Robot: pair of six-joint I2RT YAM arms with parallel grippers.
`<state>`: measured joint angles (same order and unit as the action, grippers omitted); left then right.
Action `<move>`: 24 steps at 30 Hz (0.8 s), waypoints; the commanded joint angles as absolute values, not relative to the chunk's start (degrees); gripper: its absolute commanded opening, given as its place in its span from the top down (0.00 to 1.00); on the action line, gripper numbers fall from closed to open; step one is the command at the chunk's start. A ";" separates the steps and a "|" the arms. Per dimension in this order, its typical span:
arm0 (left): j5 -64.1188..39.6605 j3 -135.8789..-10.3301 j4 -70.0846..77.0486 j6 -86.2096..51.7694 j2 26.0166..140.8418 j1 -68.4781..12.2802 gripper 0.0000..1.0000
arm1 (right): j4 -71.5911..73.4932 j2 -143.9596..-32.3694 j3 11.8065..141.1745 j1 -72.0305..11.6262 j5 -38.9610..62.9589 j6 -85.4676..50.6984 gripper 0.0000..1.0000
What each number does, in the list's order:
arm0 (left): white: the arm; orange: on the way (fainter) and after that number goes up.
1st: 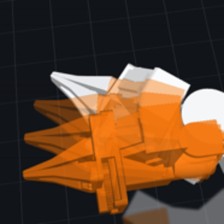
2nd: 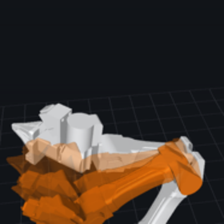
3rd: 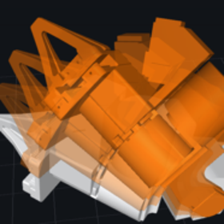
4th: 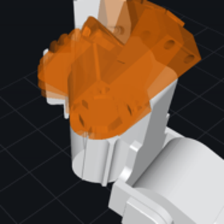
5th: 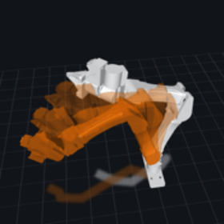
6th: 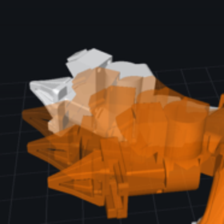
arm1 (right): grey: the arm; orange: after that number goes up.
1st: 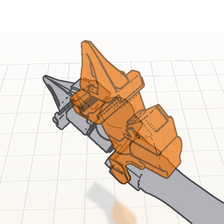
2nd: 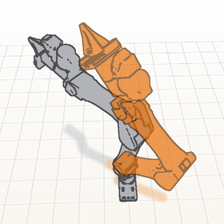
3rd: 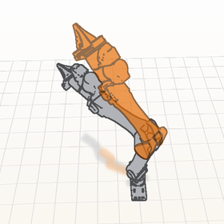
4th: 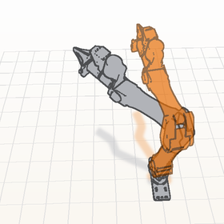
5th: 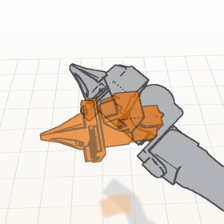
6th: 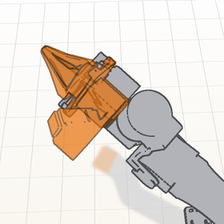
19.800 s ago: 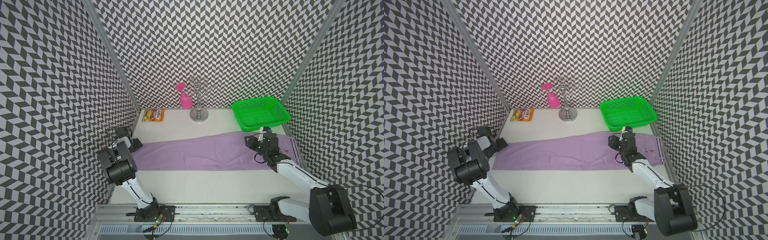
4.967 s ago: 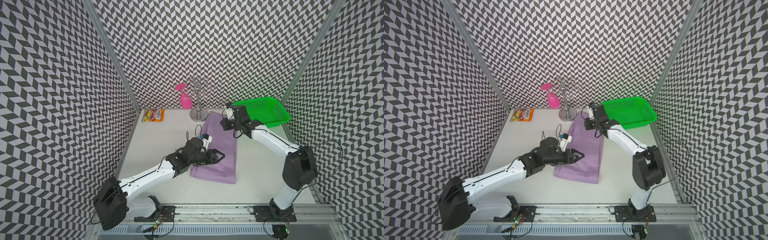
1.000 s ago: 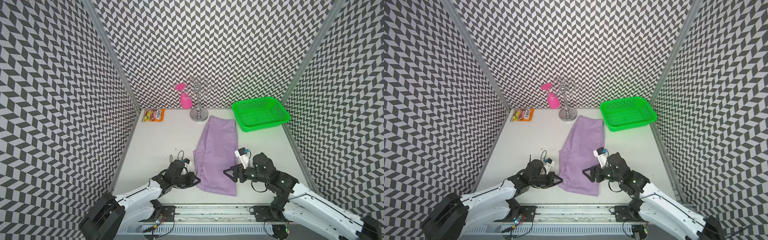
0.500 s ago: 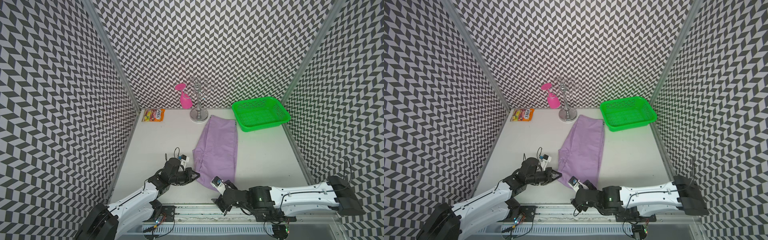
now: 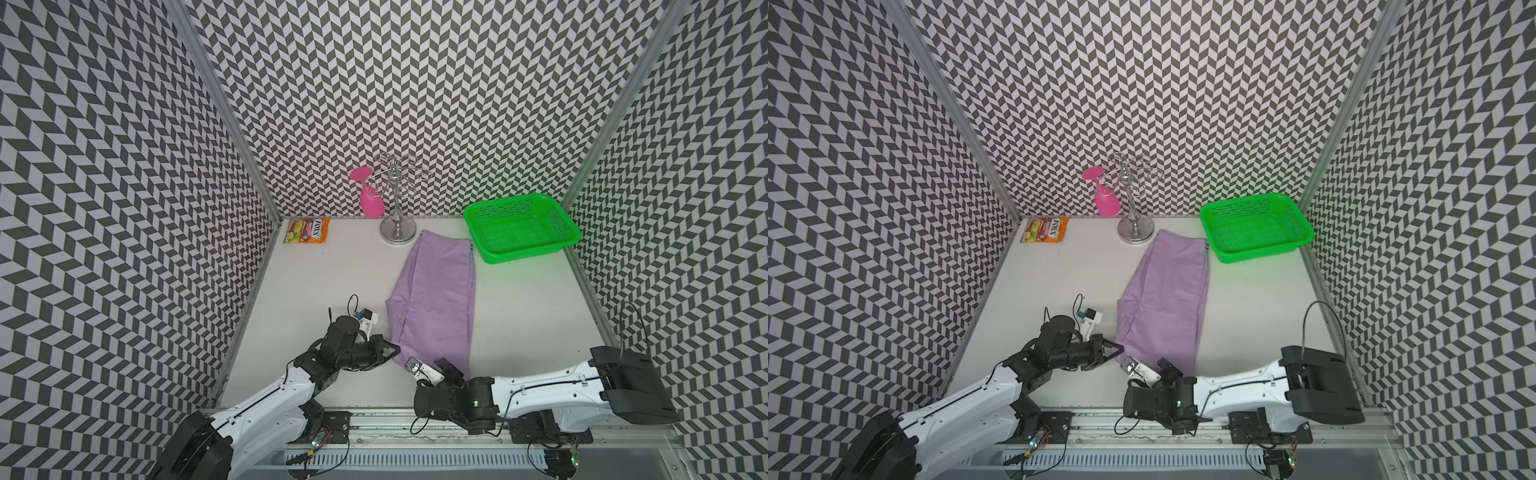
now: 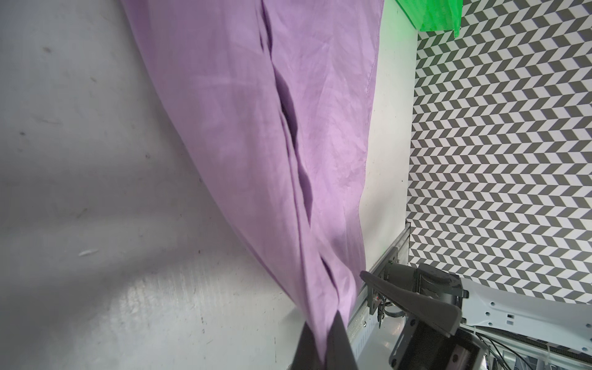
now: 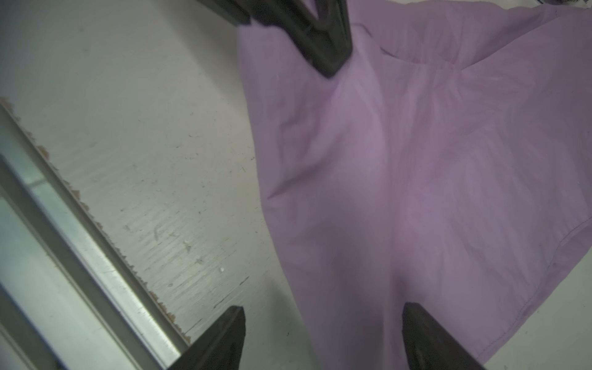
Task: Roll up the long pants
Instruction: Roll the long pant at the center of the board.
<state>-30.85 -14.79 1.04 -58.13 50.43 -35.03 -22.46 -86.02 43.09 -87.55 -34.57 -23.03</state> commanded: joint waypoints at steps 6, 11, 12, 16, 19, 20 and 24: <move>-31.64 -13.08 4.43 -59.32 48.96 -34.63 1.00 | -23.31 -91.20 45.55 -84.94 -37.98 -20.62 0.49; -31.48 -13.10 3.96 -58.87 49.22 -34.45 1.00 | -20.30 -87.66 43.70 -83.40 -32.12 -17.35 0.93; -31.35 -13.01 3.74 -58.76 49.22 -34.45 1.00 | -19.34 -86.64 43.12 -83.36 -29.66 -16.37 1.00; -31.51 -12.31 4.36 -58.52 49.73 -33.95 1.00 | -15.14 -83.18 41.20 -79.61 -10.09 -10.53 1.00; -31.47 -14.51 0.35 -56.51 49.83 -33.53 0.71 | -18.04 -82.63 43.29 -75.24 2.25 -7.63 1.00; -31.12 -15.73 -1.94 -55.52 49.41 -33.40 0.59 | -20.12 -82.57 44.51 -74.10 5.81 -6.52 1.00; -27.34 -20.48 -10.53 -52.52 45.37 -32.75 0.40 | -25.30 -83.85 48.98 -68.64 24.17 -2.40 1.00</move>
<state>-30.11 -16.16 -4.71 -56.10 48.29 -33.39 -23.14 -83.94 45.39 -70.61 4.64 -7.29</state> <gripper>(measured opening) 0.582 0.061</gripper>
